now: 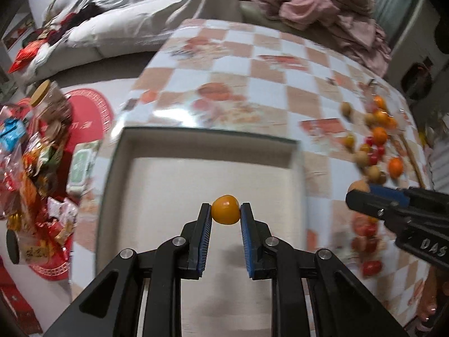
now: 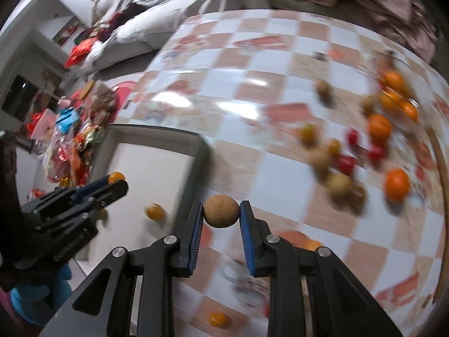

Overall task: Organize fruits
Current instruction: 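Carry both fruits over the white tray and open both tools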

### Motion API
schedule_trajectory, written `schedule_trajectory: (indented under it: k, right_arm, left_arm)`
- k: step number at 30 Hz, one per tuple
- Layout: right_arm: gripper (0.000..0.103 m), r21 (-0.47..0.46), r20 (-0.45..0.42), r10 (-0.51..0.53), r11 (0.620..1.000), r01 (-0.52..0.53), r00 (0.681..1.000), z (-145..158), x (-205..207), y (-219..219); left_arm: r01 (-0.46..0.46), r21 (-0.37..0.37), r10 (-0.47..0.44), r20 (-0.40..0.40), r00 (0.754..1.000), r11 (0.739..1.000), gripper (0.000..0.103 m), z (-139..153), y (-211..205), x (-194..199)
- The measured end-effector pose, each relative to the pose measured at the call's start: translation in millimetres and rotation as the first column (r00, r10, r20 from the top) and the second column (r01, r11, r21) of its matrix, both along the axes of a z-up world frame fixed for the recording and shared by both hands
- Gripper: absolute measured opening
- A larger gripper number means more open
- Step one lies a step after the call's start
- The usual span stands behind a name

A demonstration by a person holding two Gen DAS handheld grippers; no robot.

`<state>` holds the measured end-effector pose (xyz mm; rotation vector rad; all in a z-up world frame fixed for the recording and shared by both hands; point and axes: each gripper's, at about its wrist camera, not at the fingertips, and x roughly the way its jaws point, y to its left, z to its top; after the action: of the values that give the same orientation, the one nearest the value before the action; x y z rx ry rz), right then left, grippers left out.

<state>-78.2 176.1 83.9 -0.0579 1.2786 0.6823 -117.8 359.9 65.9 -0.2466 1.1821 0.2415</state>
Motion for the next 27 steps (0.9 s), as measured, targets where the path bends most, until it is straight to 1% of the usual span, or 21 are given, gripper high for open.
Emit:
schedule_trajectory:
  k: [4,6,10,14,17,21,22,23,24,25,26,27]
  right_arm:
    - [0.028,0.007,-0.018,0.032,0.999,-0.032,0.999,-6.0,3.9,38.1]
    - [0.028,0.004,-0.024,0.041,0.999,-0.041,0.999,-10.2,6.0,52.0]
    - [0.028,-0.022,-0.027,0.071,0.997,-0.071,0.997,-20.6,6.9,77.1]
    - [0.028,-0.054,-0.034,0.09,0.994,-0.092,0.995,-31.5,7.5,92.2]
    - [0.028,-0.065,-0.037,0.096,0.993,-0.098,0.995,-38.1,9.2,96.0]
    - [0.028,-0.094,-0.029,0.115,0.989,-0.117,0.993,-45.2,7.7,104.2]
    - [0.028,-0.095,-0.036,0.117,0.988,-0.12,0.992,-47.7,7.5,105.2]
    - [0.028,-0.096,-0.041,0.119,0.988,-0.123,0.992,-49.1,7.4,105.1]
    - [0.029,-0.1,-0.047,0.123,0.987,-0.128,0.991,-51.5,6.4,106.2]
    - [0.029,-0.106,-0.034,0.127,0.986,-0.13,0.991,-50.6,5.4,106.6]
    - [0.029,-0.113,-0.029,0.131,0.985,-0.134,0.991,-50.9,4.6,107.7]
    - [0.029,-0.116,-0.027,0.134,0.984,-0.137,0.991,-51.0,4.6,108.3]
  left_arm:
    - [-0.033,0.016,0.033,-0.023,0.999,0.999,0.022,-14.0,25.0,-2.5]
    - [-0.048,0.011,0.048,-0.03,0.998,0.999,0.022,-19.9,33.4,-1.2]
    - [-0.046,0.017,0.047,-0.048,0.998,0.999,0.022,-31.2,43.0,3.3]
    - [-0.034,0.012,0.034,-0.057,0.998,0.999,0.022,-37.1,45.2,5.4]
    - [-0.016,0.012,0.017,-0.047,0.999,1.0,0.022,-38.6,43.6,4.3]
    - [-0.012,0.024,0.014,-0.075,0.997,1.0,0.023,-45.7,42.6,3.3]
    - [-0.017,0.013,0.018,-0.078,0.997,1.0,0.031,-47.6,44.0,1.7]
    - [-0.019,0.013,0.02,-0.076,0.997,1.0,0.041,-47.8,44.1,0.7]
    - [-0.027,0.031,0.029,-0.07,0.997,0.999,0.069,-46.7,44.1,-1.0]
    - [-0.033,0.051,0.036,-0.053,0.998,0.998,0.077,-44.1,44.0,-3.0]
    - [-0.035,0.067,0.037,-0.034,0.999,0.997,0.077,-41.1,43.7,-4.7]
    - [-0.03,0.069,0.033,-0.038,0.999,0.997,0.077,-40.7,43.7,-4.4]
